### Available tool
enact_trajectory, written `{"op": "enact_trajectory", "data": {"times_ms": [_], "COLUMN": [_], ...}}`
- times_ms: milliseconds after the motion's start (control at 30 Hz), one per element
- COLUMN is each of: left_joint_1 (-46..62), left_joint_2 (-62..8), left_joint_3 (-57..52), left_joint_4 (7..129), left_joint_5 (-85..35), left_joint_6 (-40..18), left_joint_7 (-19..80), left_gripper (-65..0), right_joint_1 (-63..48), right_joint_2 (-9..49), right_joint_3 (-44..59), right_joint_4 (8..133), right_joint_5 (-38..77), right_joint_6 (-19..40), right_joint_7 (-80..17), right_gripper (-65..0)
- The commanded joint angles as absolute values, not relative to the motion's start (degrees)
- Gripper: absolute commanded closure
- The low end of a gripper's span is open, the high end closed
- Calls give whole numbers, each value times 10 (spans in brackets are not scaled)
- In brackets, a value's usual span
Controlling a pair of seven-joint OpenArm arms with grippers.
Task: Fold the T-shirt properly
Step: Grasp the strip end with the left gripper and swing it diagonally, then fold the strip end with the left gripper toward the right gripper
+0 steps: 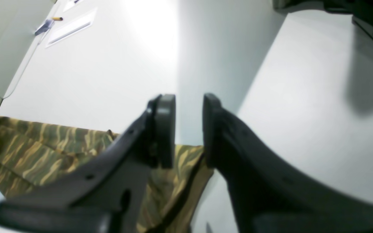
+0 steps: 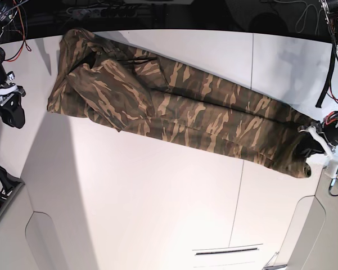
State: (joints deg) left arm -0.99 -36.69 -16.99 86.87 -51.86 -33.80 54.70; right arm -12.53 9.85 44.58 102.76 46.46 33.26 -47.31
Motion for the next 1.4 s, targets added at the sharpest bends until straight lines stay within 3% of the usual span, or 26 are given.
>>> {"op": "enact_trajectory", "data": {"times_ms": [0, 167, 333, 533, 1033, 1267, 1367], "left_joint_1": [-20, -20, -20, -21, -11, 1, 3], "left_joint_2": [-378, -351, -310, -276, -178, -146, -131], "left_joint_3": [-161, -93, -31, 22, 40, 40, 41], "left_joint_4": [886, 940, 969, 970, 970, 970, 970], "left_joint_5": [-548, -569, -568, -584, -582, -585, -594], "left_joint_6": [-341, -342, -341, -341, -341, -341, -341], "left_joint_7": [546, 599, 599, 608, 616, 614, 613], "left_gripper": [0, 0, 0, 0, 0, -235, -293], "right_joint_1": [-121, -121, -131, -180, -223, -223, -223], "right_joint_2": [107, 107, 106, 106, 106, 105, 93], "right_joint_3": [449, 449, 449, 449, 394, 357, 344], "right_joint_4": [1037, 1037, 1037, 1037, 928, 926, 926], "right_joint_5": [475, 521, 529, 525, 532, 532, 531], "right_joint_6": [336, 333, 335, 335, 339, 339, 339], "right_joint_7": [-471, -547, -562, -561, -536, -533, -527], "right_gripper": [-152, -152, -155, -326, -330, -330, -330]}}
